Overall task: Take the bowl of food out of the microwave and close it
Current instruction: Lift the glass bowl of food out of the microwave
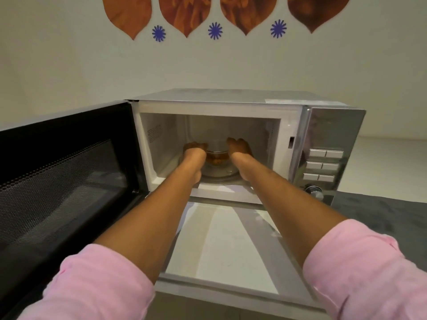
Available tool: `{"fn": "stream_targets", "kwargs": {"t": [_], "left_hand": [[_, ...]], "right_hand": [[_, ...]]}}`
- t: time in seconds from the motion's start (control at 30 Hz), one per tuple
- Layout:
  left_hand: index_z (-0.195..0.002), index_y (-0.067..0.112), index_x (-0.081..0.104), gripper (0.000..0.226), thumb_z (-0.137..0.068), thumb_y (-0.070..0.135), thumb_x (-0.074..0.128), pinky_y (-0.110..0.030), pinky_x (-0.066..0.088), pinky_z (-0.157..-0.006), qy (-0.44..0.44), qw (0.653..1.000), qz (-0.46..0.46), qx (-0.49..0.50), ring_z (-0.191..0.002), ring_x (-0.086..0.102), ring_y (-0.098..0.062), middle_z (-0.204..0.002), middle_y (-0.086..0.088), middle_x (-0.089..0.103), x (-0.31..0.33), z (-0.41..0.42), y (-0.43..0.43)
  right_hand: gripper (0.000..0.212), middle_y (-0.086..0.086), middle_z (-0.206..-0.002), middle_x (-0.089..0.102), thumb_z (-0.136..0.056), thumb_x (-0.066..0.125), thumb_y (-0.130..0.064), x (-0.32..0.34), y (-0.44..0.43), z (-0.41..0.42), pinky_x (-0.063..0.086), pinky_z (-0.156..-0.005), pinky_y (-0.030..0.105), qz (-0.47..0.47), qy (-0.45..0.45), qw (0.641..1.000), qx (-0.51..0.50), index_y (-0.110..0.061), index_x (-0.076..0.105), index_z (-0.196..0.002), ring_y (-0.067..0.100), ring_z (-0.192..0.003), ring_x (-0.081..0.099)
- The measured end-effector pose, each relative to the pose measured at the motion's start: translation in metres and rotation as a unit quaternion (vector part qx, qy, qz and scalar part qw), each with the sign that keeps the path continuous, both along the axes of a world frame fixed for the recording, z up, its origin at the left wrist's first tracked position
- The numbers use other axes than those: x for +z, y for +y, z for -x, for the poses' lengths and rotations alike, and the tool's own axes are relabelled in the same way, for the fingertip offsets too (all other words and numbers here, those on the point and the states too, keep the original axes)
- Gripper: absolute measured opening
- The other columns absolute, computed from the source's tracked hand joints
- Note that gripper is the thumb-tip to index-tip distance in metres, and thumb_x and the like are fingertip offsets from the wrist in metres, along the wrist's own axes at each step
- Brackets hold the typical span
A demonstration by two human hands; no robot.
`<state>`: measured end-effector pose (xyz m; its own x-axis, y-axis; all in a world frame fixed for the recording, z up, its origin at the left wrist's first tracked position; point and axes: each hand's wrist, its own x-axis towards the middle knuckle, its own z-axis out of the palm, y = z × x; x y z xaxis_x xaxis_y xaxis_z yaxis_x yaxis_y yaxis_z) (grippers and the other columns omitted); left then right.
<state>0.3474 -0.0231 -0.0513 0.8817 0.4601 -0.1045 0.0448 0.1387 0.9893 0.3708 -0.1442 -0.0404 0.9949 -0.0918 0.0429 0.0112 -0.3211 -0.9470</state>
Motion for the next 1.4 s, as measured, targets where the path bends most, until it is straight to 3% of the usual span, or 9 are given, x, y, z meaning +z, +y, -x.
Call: {"fn": "stream_targets", "kwargs": {"t": [0.1,0.37,0.47,0.57,0.8,0.97,1.03,1.17,1.4], "left_hand": [[-0.088,0.024,0.065,0.017,-0.100,0.034,0.059,-0.031,0.047,-0.066,-0.010,1.000,-0.015,0.006,-0.078,0.060,-0.020,-0.088,-0.001,0.069,-0.009,-0.014,0.007],[-0.103,0.008,0.074,0.018,-0.099,0.019,0.060,-0.039,0.058,-0.076,-0.010,0.999,0.038,-0.015,-0.071,0.062,-0.025,-0.085,-0.009,0.071,-0.012,-0.039,0.022],[-0.091,0.009,0.072,0.019,-0.099,0.016,0.056,-0.046,0.062,-0.095,-0.012,0.999,0.042,-0.030,-0.084,0.067,-0.030,-0.082,-0.008,0.071,-0.014,-0.042,0.019],[-0.089,0.011,0.070,0.020,-0.101,0.018,0.055,-0.041,0.063,-0.089,-0.007,0.998,0.053,-0.031,-0.081,0.067,-0.028,-0.085,-0.007,0.070,-0.010,-0.038,0.016],[-0.136,0.000,0.065,0.039,-0.103,0.014,0.049,-0.050,0.058,-0.106,-0.036,0.990,0.128,-0.040,-0.098,0.070,-0.032,-0.122,-0.017,0.074,0.000,-0.009,0.008],[-0.127,0.009,0.069,0.034,-0.102,0.009,0.045,-0.044,0.056,-0.108,-0.028,0.989,0.144,-0.027,-0.110,0.069,-0.027,-0.117,-0.010,0.073,0.005,0.020,0.005],[-0.109,0.012,0.072,0.028,-0.100,0.008,0.046,-0.038,0.058,-0.099,-0.029,0.988,0.147,-0.020,-0.096,0.068,-0.021,-0.109,-0.008,0.073,0.006,0.031,0.004],[-0.098,0.012,0.070,0.022,-0.102,0.017,0.050,-0.033,0.061,-0.067,-0.026,0.985,0.165,-0.033,-0.078,0.076,-0.019,-0.086,-0.007,0.077,0.010,0.063,-0.003],[-0.097,0.015,0.067,0.027,-0.109,0.033,0.050,-0.030,0.054,-0.085,-0.064,0.983,0.161,-0.053,-0.091,0.066,-0.017,-0.098,-0.007,0.067,0.023,0.139,-0.019]], "right_hand": [[0.027,0.005,-0.092,0.061,-0.102,0.039,-0.038,-0.009,0.004,-0.009,0.039,-0.067,0.032,-0.032,-0.006,0.999,0.010,-0.022,0.059,-0.091,0.016,-0.075,0.053],[0.026,0.001,-0.082,0.056,-0.102,0.042,-0.034,-0.016,0.009,-0.026,0.037,-0.064,0.030,-0.096,-0.002,0.995,-0.010,-0.024,0.055,-0.083,0.015,-0.073,0.051],[0.024,-0.002,-0.083,0.057,-0.102,0.041,-0.034,-0.016,0.012,-0.027,0.037,-0.067,0.030,-0.093,-0.002,0.996,-0.012,-0.021,0.060,-0.097,0.015,-0.076,0.052],[0.024,-0.002,-0.083,0.056,-0.102,0.040,-0.035,-0.016,0.012,-0.023,0.037,-0.068,0.031,-0.098,-0.005,0.995,-0.011,-0.023,0.059,-0.093,0.015,-0.076,0.052],[0.030,0.001,-0.085,0.059,-0.105,0.037,-0.036,-0.006,0.012,-0.005,0.042,-0.072,0.033,-0.116,0.018,0.993,-0.017,-0.024,0.058,-0.086,0.017,-0.076,0.054],[0.033,0.011,-0.105,0.067,-0.105,0.037,-0.039,0.013,0.007,0.024,0.052,-0.095,0.039,-0.125,0.065,0.990,-0.022,-0.022,0.061,-0.091,0.026,-0.096,0.064],[0.032,0.009,-0.103,0.068,-0.106,0.037,-0.037,0.016,0.006,0.039,0.051,-0.088,0.035,-0.123,0.072,0.989,-0.031,-0.022,0.061,-0.090,0.021,-0.087,0.062],[0.025,0.013,-0.103,0.070,-0.103,0.038,-0.028,0.015,0.000,0.074,0.054,-0.080,0.036,-0.127,0.059,0.990,-0.012,-0.019,0.060,-0.095,0.023,-0.089,0.066],[0.041,0.005,-0.137,0.057,-0.106,0.041,-0.037,0.015,-0.018,0.136,0.045,-0.090,0.037,-0.168,0.035,0.985,0.031,-0.020,0.044,-0.143,0.018,-0.106,0.061]]}}
